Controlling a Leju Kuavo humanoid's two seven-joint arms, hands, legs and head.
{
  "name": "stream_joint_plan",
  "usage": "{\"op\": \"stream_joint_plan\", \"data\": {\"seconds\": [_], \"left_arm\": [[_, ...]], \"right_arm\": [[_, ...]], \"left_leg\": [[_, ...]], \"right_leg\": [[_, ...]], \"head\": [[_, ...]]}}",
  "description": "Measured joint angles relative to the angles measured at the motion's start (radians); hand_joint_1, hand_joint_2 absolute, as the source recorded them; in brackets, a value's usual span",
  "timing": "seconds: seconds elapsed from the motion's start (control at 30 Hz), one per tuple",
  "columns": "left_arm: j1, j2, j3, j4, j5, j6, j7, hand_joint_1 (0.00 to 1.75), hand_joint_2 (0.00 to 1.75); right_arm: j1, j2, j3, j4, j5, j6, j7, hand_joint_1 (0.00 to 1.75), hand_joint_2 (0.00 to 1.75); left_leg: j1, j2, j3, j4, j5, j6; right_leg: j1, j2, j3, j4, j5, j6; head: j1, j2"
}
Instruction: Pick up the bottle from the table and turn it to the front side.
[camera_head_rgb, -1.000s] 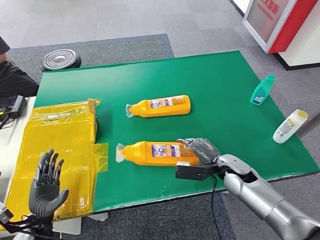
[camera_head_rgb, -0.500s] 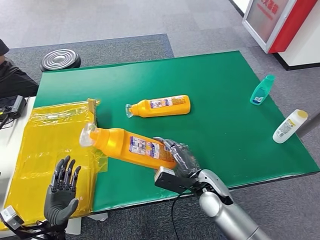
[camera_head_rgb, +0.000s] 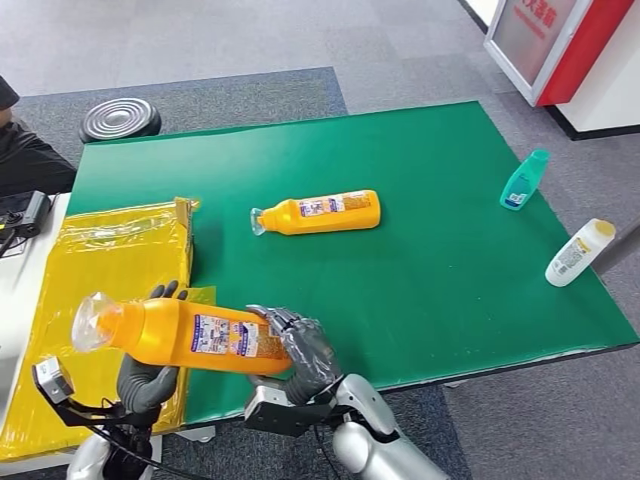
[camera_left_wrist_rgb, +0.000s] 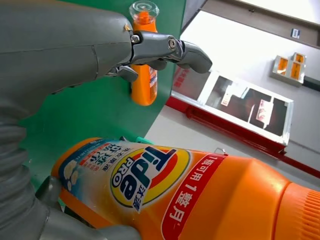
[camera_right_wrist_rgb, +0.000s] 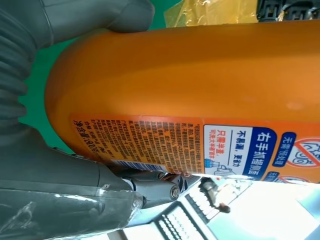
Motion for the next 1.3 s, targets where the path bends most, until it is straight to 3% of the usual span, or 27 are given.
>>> {"op": "stream_joint_plan", "data": {"seconds": [0.3,0.83,0.97,1.0,1.1,1.13,1.3], "left_arm": [[-0.004,0.029,-0.03,0.012,0.073,-0.036,0.025,0.0,1.75],[-0.018,0.09,-0.123,0.015,-0.037,-0.069,-0.094,0.03,1.75],[-0.015,0.1,-0.128,0.005,-0.114,-0.013,-0.149,1.75,1.75],[-0.014,0.1,-0.129,-0.002,-0.138,0.012,-0.158,1.75,1.75],[-0.009,0.097,-0.13,-0.029,-0.216,0.076,-0.185,1.75,1.75],[-0.007,0.096,-0.133,-0.038,-0.245,0.098,-0.194,1.75,1.75],[-0.004,0.086,-0.146,-0.09,-0.37,0.236,-0.206,1.75,1.75]], "right_arm": [[-0.025,0.033,0.042,0.102,0.015,-0.047,-0.018,1.75,1.75],[-0.054,0.057,0.07,0.238,0.0,-0.041,-0.028,1.75,1.75],[-0.054,0.058,0.069,0.249,-0.006,-0.038,-0.024,1.75,1.75],[-0.054,0.059,0.068,0.251,-0.01,-0.038,-0.022,1.67,1.75],[-0.054,0.059,0.062,0.256,-0.026,-0.034,-0.025,0.36,1.75],[-0.053,0.059,0.059,0.257,-0.031,-0.032,-0.027,0.0,1.75],[-0.042,0.058,0.03,0.255,-0.068,-0.025,-0.029,0.0,1.75]], "left_leg": [[0.0,0.0,0.0,0.0,0.0,0.0],[0.0,0.0,-0.001,0.0,0.0,-0.001],[0.0,0.0,-0.001,0.0,0.0,-0.001],[0.0,0.0,-0.001,0.0,0.0,-0.001],[0.0,0.0,-0.001,0.0,0.0,-0.001],[0.0,0.0,-0.001,0.0,0.0,-0.001],[0.0,0.0,-0.001,0.0,0.0,-0.001]], "right_leg": [[0.0,0.0,-0.001,0.0,0.0,0.0],[0.0,0.0,-0.001,0.0,0.001,-0.001],[0.0,0.0,-0.001,0.0,0.001,-0.001],[0.0,0.0,-0.001,0.0,0.001,-0.001],[0.0,0.0,-0.001,0.0,0.001,-0.001],[0.0,0.0,-0.001,0.0,0.001,-0.001],[0.0,0.0,-0.001,0.0,0.001,-0.001]], "head": [[0.0,0.0],[0.0,0.0],[0.0,0.0],[0.0,0.0],[0.0,0.0],[0.0,0.0],[0.0,0.0]]}}
